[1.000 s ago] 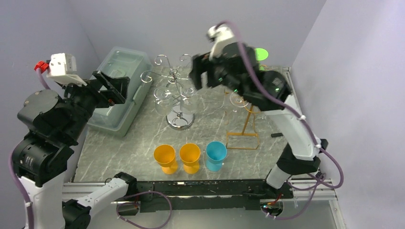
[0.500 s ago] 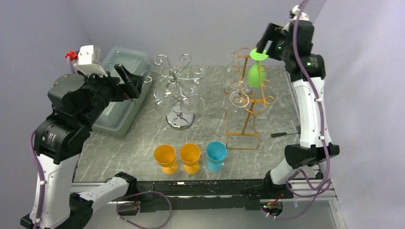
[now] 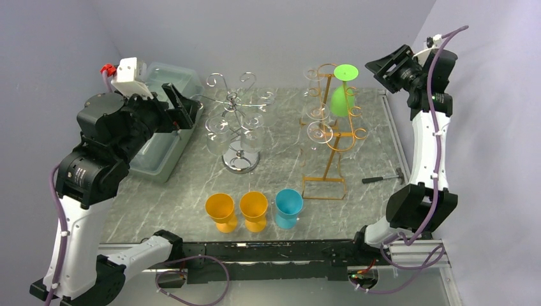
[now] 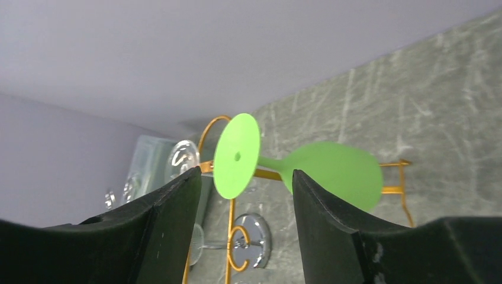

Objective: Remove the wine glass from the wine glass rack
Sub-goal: Pick up the wine glass from the wine rack.

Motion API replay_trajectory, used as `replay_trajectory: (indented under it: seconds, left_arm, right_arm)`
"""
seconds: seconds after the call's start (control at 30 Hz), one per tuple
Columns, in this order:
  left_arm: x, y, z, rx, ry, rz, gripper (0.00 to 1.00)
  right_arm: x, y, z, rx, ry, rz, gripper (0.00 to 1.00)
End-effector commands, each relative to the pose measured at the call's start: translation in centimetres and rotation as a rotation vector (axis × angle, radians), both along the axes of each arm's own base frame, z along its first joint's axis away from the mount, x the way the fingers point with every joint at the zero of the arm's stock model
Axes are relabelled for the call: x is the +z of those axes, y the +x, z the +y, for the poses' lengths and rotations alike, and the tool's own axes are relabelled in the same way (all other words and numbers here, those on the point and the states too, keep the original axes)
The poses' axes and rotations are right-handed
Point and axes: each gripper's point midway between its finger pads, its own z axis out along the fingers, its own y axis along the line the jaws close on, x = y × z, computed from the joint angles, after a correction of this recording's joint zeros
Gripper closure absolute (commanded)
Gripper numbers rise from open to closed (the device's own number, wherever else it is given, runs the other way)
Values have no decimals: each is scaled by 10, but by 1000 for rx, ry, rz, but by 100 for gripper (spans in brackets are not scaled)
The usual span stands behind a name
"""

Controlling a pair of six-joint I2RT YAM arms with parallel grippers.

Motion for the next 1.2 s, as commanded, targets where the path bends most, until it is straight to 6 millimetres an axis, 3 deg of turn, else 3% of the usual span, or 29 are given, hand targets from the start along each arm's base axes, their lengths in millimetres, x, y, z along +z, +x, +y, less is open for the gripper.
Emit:
replay_trajectory:
  seconds: [0.0, 0.37, 0.7, 1.17]
  left_arm:
    - [15, 0, -5, -20, -46, -46, 1]
    - [18, 0, -7, -28, -55, -51, 0]
    - [20, 1, -8, -31, -56, -55, 0]
    - [18, 0, -6, -24, -50, -55, 1]
  right_arm:
    - [36, 2, 24, 141, 109, -146, 41]
    - [2, 21, 20, 117, 160, -77, 48]
    - [-21, 36, 31, 127, 161, -28, 52]
    - [-27, 40, 31, 95, 176, -16, 76]
